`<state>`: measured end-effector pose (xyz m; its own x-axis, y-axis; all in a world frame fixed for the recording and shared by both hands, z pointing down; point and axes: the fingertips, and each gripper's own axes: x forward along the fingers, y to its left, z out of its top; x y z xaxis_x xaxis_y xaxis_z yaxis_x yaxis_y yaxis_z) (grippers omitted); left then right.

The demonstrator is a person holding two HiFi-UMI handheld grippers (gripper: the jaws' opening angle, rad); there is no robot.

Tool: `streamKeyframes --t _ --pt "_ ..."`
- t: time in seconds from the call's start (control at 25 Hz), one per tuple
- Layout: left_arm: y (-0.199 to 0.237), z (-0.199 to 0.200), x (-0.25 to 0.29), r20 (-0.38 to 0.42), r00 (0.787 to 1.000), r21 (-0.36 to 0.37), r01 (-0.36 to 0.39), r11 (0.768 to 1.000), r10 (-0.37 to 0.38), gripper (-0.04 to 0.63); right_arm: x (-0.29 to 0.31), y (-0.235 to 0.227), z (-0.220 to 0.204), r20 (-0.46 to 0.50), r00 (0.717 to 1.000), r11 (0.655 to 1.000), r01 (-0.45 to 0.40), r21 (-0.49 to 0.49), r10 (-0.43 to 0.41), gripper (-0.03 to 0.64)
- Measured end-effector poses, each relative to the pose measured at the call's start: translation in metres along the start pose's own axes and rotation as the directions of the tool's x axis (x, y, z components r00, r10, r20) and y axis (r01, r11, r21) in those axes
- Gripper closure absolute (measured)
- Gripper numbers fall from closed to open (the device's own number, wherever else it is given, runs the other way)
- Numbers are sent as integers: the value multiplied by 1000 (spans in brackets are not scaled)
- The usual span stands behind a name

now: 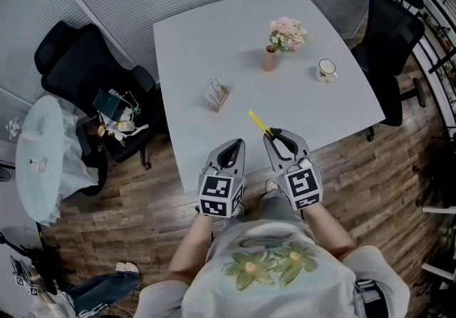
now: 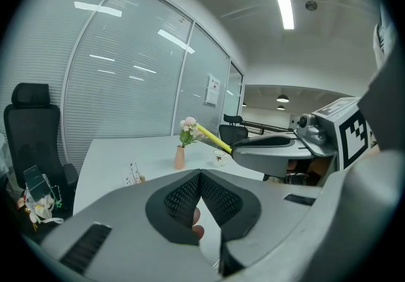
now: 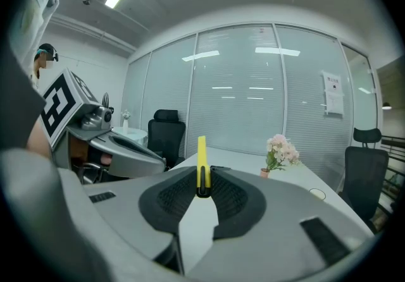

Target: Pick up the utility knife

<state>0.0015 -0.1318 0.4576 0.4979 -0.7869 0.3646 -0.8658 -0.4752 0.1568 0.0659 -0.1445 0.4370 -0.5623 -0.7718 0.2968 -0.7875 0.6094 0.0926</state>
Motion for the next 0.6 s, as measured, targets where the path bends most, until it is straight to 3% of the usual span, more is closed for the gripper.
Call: streamKeyframes --t 0.6 --pt "-13 5 -1 15 1000 21 27 999 -27 594 -9 -2 0 18 1000 1000 19 8 -19 548"
